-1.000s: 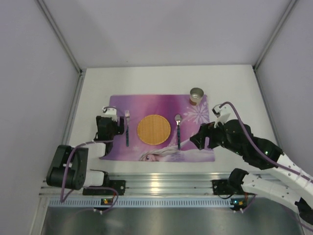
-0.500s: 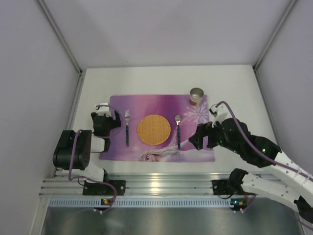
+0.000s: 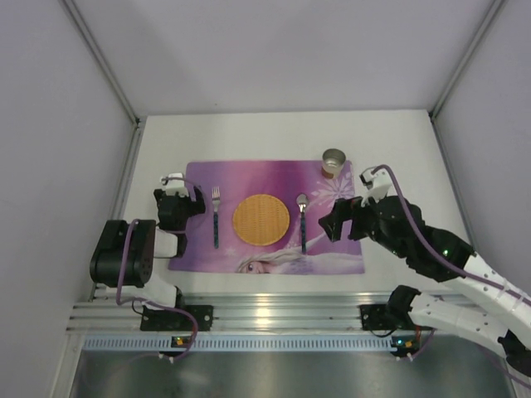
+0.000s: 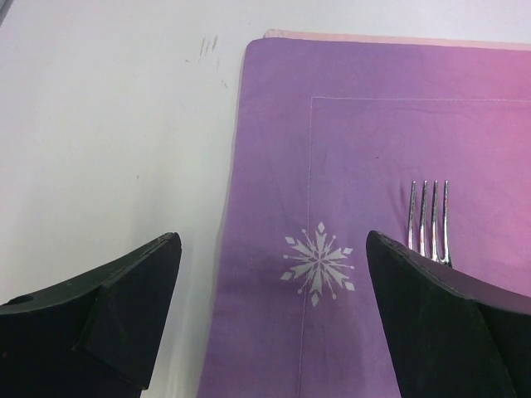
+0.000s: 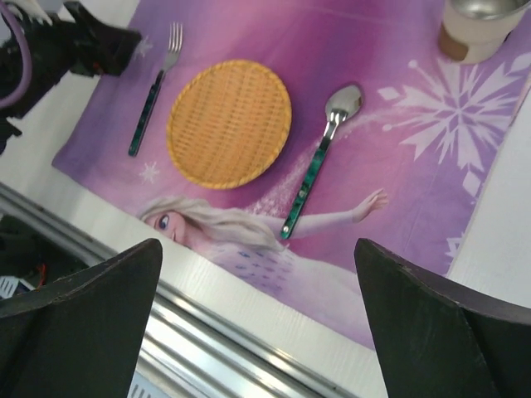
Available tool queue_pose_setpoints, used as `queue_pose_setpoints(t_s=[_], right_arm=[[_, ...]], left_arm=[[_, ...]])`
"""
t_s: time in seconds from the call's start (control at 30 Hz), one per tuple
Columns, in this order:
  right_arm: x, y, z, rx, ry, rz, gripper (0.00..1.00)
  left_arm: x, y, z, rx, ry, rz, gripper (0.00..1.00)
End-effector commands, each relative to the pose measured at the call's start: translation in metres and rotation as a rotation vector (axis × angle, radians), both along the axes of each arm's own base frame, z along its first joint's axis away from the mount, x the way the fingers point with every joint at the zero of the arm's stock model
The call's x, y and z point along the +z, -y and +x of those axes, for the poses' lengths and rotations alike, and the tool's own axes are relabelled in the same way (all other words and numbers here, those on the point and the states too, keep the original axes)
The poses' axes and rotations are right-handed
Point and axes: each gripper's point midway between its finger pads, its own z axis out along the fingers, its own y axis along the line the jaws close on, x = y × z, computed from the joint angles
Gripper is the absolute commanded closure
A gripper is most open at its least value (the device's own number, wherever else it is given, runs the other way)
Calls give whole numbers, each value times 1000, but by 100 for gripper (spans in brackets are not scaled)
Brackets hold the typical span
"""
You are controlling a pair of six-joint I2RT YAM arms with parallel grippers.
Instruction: Set the dinner table for one person
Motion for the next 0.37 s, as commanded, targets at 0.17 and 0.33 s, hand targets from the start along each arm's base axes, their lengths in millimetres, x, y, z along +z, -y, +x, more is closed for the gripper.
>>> queue_pose_setpoints(t_s=[0.17,0.33], right_arm=[[51,8,11,-66,161,124,0],[51,3,6,-18,197,167,0]], left_arm=[[27,2,12,-10,109,-10,2],[27,2,12,-10,109,-10,1]])
